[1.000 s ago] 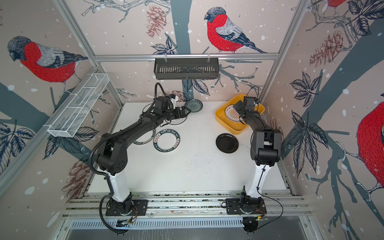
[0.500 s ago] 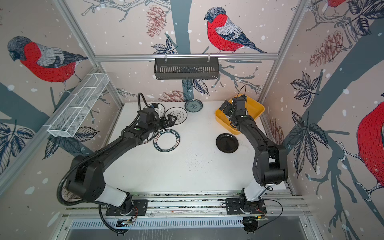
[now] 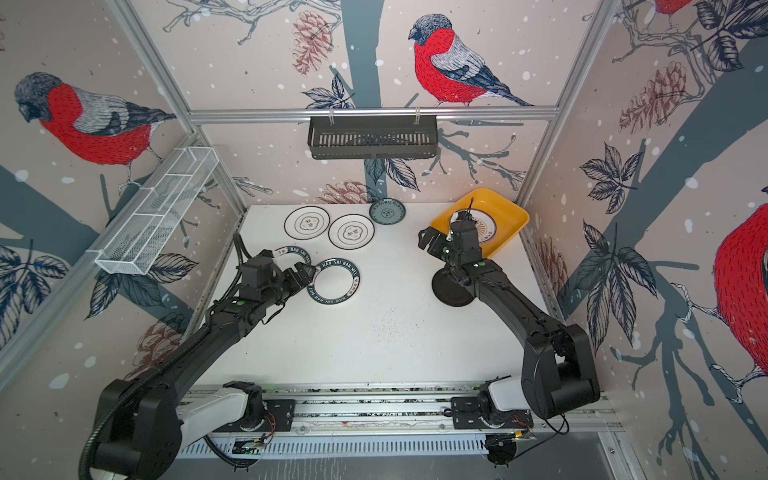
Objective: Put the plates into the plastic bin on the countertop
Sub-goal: 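Move the left gripper to the green-rimmed plate while right gripper approaches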
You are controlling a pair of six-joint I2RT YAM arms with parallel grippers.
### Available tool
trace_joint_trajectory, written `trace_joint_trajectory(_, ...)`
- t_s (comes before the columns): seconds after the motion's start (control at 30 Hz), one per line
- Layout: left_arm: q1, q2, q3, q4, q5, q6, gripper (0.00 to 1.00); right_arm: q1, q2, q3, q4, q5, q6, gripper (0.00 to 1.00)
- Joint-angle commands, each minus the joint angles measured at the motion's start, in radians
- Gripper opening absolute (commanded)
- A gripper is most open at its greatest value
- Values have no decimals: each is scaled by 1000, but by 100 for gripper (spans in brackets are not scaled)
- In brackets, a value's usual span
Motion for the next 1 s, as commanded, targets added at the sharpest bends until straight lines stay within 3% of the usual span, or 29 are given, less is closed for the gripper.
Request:
trace_joint_trajectory(0.0,42,25,-22,3,91,-15,94,49,36,19,79,-127,-38,100)
trace_joint_trajectory(0.17,97,98,-43,32,153,-8,90,130,99,49,107,-165,-66,100)
trace_joint_trajectory(0.37,126,247,-9,41,243,69,84,141,171,83,130,-281,-65,100)
trace_joint_trajectory(0.67,126,374,-43,261,326,58,75,140,266,165,121,-354,-78,100)
trace_joint_trajectory(0.97,126,491,-5,295,320,88,56,137,349,243,135,-439,-86,100)
